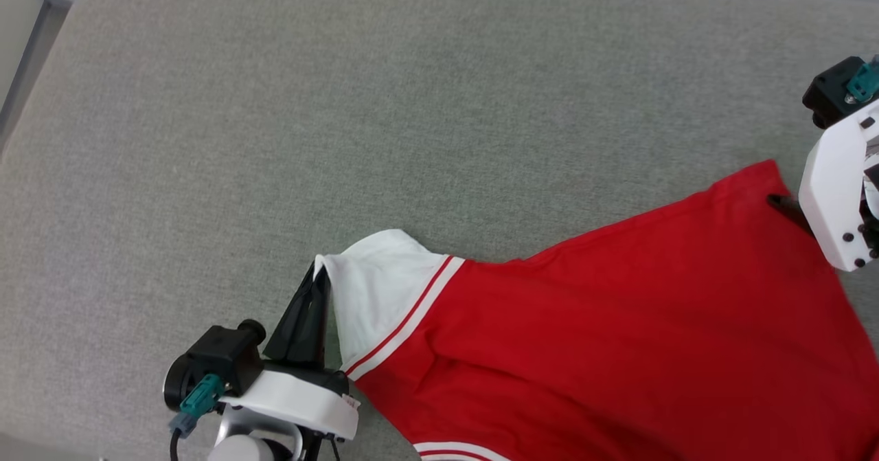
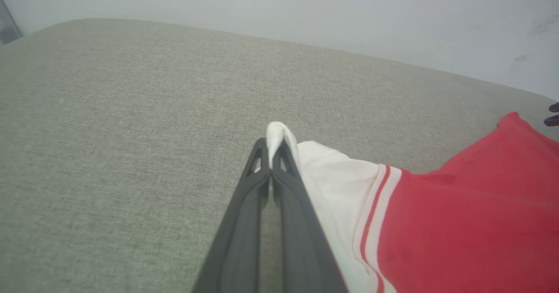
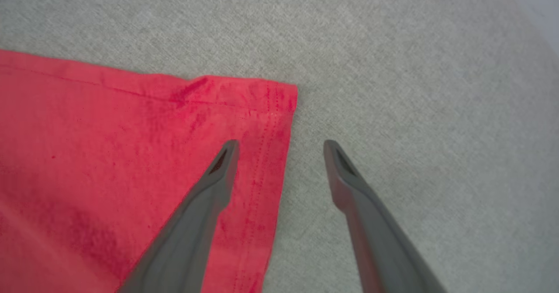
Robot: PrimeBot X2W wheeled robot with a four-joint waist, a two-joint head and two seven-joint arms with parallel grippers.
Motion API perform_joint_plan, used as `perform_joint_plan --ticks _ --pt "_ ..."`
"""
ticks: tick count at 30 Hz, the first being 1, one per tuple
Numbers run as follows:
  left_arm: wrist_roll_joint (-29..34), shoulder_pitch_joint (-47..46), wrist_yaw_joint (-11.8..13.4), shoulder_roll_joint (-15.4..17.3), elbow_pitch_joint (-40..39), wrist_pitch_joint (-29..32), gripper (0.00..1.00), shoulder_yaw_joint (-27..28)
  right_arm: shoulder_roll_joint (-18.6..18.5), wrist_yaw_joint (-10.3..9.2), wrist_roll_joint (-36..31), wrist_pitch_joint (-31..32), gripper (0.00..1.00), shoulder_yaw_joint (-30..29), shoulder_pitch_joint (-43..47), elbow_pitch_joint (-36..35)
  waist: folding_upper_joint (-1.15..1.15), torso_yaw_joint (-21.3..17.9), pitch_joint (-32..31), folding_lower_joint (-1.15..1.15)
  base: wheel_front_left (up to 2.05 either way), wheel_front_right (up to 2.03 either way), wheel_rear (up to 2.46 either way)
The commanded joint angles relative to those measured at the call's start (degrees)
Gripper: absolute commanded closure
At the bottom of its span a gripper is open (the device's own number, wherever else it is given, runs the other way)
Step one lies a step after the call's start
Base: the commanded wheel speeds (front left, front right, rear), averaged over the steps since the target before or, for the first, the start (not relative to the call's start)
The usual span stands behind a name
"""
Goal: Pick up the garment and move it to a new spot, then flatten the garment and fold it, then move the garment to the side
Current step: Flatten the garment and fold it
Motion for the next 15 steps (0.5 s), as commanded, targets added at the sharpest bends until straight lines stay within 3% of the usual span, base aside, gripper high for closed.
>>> perform_joint_plan --ticks 1,14,15 --pt "0.40 -1.22 -0.28 -0.29 0.00 -0.42 1.00 -0.25 -0.19 -0.06 0.11 0.15 0.00 1.11 -1.69 1.31 0.00 1.19 1.67 -0.01 0.00 0.00 0.00" --pt "0.45 -3.90 -0.93 -1.46 2.29 -1.07 1.00 -1.19 0.98 0.05 4.18 -1.10 0.00 13.05 -0.84 10.30 0.00 2.47 3.89 -0.01 0.00 0.00 0.00" --pt "0.45 -3.91 -0.94 -1.40 2.50 -1.11 1.00 -1.11 0.70 0.12 4.25 -1.34 0.55 14.06 -0.93 10.35 0.00 2.29 3.72 -0.01 0.00 0.00 0.00"
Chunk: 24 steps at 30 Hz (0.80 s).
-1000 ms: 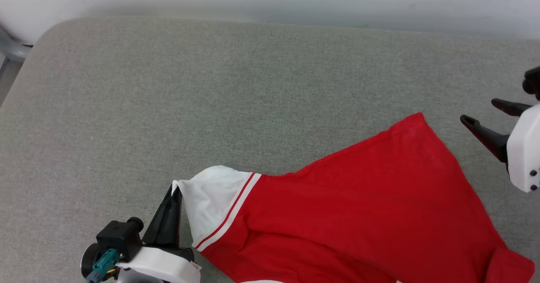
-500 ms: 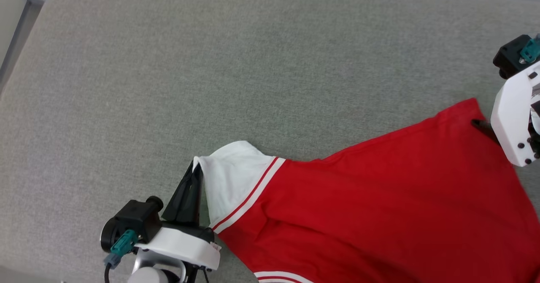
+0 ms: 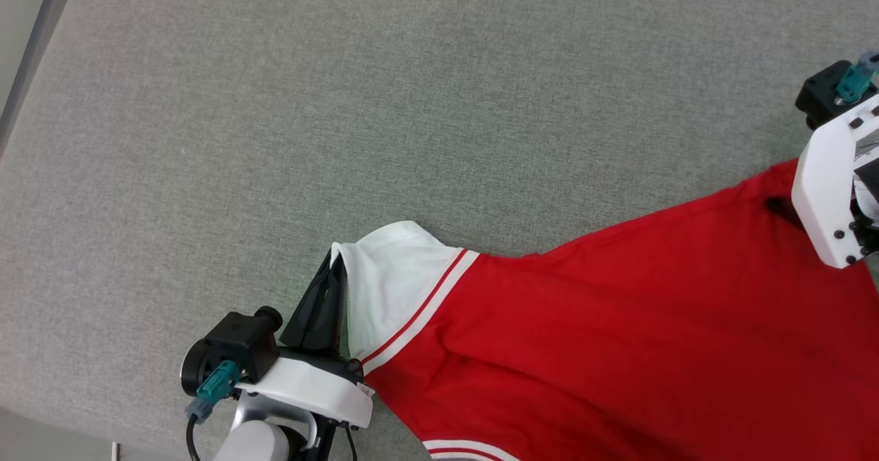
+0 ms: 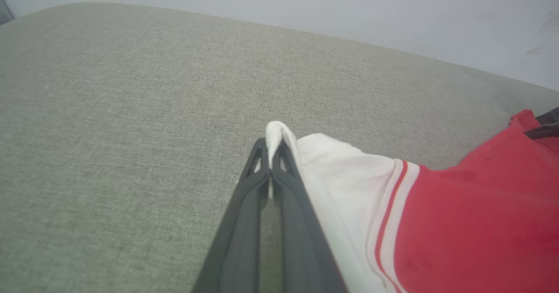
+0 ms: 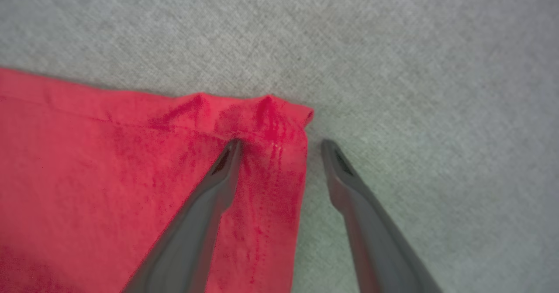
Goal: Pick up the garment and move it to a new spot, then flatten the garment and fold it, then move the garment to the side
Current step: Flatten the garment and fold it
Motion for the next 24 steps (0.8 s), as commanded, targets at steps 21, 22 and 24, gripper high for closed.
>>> perform_joint_plan --ticks 21,22,24 --pt "0.85 0.51 0.72 5.88 -2.78 2.17 1.00 2.04 2.04 0.21 3.74 -27.02 1.00 0.73 3.87 0.31 0.00 -6.43 -13.63 0.01 0.00 0.00 0.00" --pt "1.01 0.12 0.66 6.40 -3.43 2.53 1.00 2.19 1.93 0.21 3.69 -28.19 1.00 -0.05 4.12 0.01 0.00 -6.74 -14.27 0.01 0.00 0.00 0.00" --pt "0.59 -0.77 0.13 7.09 -4.74 3.41 1.00 2.50 1.65 0.21 3.30 -30.18 1.00 -1.11 4.86 -0.81 0.00 -7.32 -15.57 0.01 0.00 0.00 0.00"
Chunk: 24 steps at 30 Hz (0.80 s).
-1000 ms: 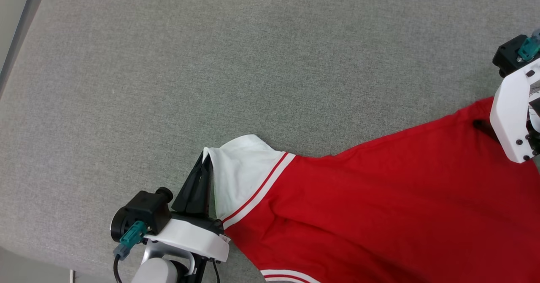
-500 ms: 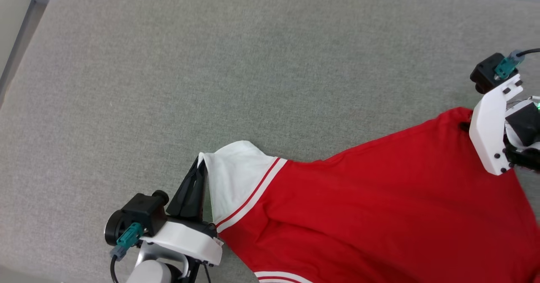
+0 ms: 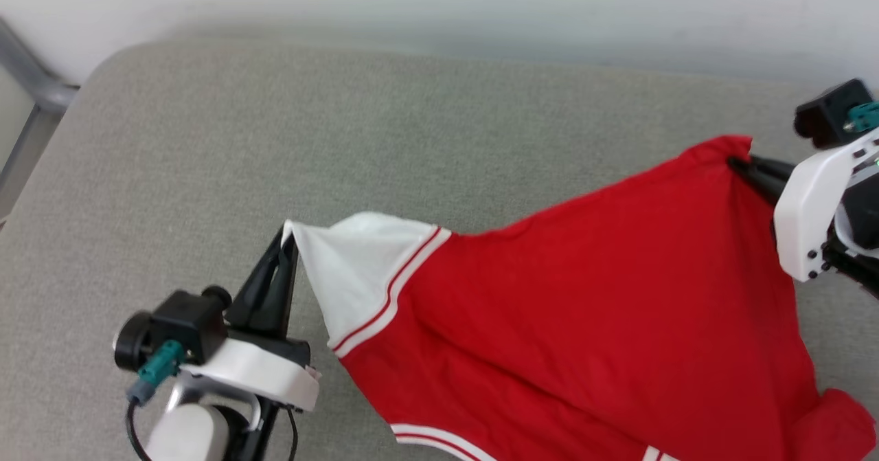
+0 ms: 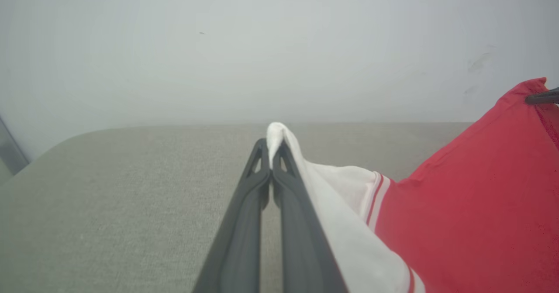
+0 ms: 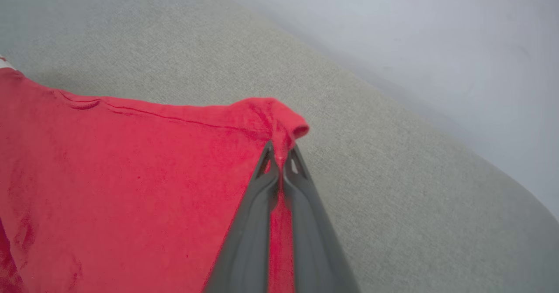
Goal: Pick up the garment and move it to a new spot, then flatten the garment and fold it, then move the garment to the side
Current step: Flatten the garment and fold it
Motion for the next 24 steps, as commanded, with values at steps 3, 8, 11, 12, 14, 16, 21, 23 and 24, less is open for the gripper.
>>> perform_joint_plan --ticks 3,8,11,12,14,16,21,23,24 --pt "0.46 -2.72 -0.42 1.72 -2.43 1.40 1.00 0.69 0.23 -0.06 -0.05 -2.54 1.00 -2.54 1.31 -1.59 0.00 -1.94 -3.07 0.00 0.00 0.00 0.00" --pt "-0.07 -8.44 -1.42 3.25 -5.76 4.00 1.00 1.00 0.23 -0.06 -0.46 -3.74 1.00 -7.07 2.36 -5.77 0.00 -3.28 -4.89 0.00 0.00 0.00 0.00" --pt "-0.42 -13.04 -2.34 4.38 -7.00 5.60 1.00 0.99 0.07 -0.06 -1.39 -3.70 1.00 -10.72 2.23 -8.36 0.00 -4.00 -5.27 0.00 0.00 0.00 0.00" --pt "-0.42 -14.65 -2.60 4.70 -7.25 6.15 1.00 0.90 0.18 -0.06 -1.86 -3.68 1.00 -11.97 2.19 -9.03 0.00 -4.19 -5.29 0.00 0.00 0.00 0.00" --pt "-0.51 -18.00 -3.18 5.47 -7.58 7.25 1.00 0.73 0.82 -0.06 -3.35 -4.17 1.00 -15.04 1.75 -10.25 0.00 -4.53 -5.18 0.00 0.00 0.00 0.00" --pt "-0.41 -21.58 -3.51 6.18 -7.89 8.22 1.00 0.61 1.34 -0.05 -4.84 -3.77 1.00 -17.27 1.61 -11.75 0.00 -4.72 -4.84 0.00 0.00 0.00 0.00" --pt "-0.90 -30.95 -4.44 7.15 -7.17 10.25 1.00 -0.32 2.58 -0.06 -8.15 -2.10 1.00 -22.42 0.18 -15.58 0.00 -5.03 -3.05 0.00 0.00 0.00 0.00" --pt "-1.03 -34.75 -4.75 7.35 -6.33 10.67 1.00 -0.77 3.54 -0.06 -9.60 -1.62 1.00 -24.17 -0.96 -16.81 0.00 -5.08 -1.89 0.00 0.00 0.00 0.00" --pt "-1.30 -36.55 -4.81 7.33 -5.68 10.85 1.00 -0.93 3.91 -0.05 -10.34 -1.20 1.00 -24.78 -1.67 -17.39 0.00 -5.12 -1.26 0.00 0.00 0.00 0.00"
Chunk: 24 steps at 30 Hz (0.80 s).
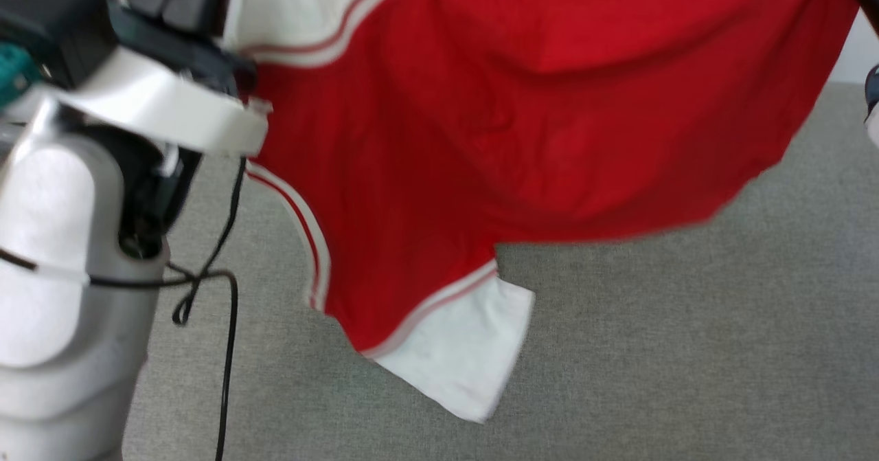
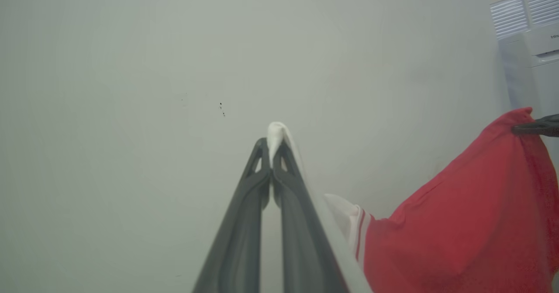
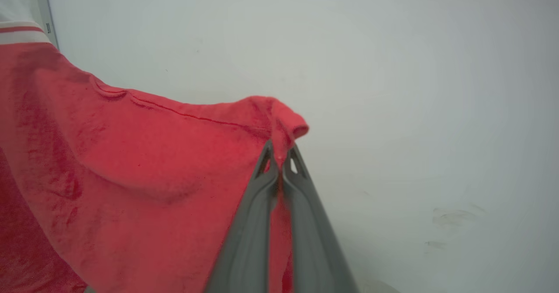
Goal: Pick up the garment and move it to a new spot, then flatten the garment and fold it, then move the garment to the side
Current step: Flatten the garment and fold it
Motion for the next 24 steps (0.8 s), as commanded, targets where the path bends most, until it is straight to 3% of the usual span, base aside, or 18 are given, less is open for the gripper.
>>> perform_joint_plan --ticks 1,12,24 --pt "-0.42 -2.26 -0.11 0.16 0.82 0.20 1.00 -0.20 0.75 -0.05 -0.92 0.32 1.00 -0.69 -1.35 -0.68 0.00 -0.10 1.59 0.00 0.00 0.00 0.00" --pt "-0.55 -25.17 -0.87 0.48 11.09 -0.85 1.00 -2.88 1.53 -0.05 -6.61 3.56 1.00 -3.39 -18.04 1.23 0.00 1.21 14.06 0.00 0.00 0.00 0.00" --pt "-1.92 -53.48 -1.00 3.19 27.81 -7.11 1.00 -8.35 4.50 -0.06 -12.70 -1.41 1.00 0.40 -43.59 16.35 0.00 1.29 24.36 0.00 0.00 0.00 0.00"
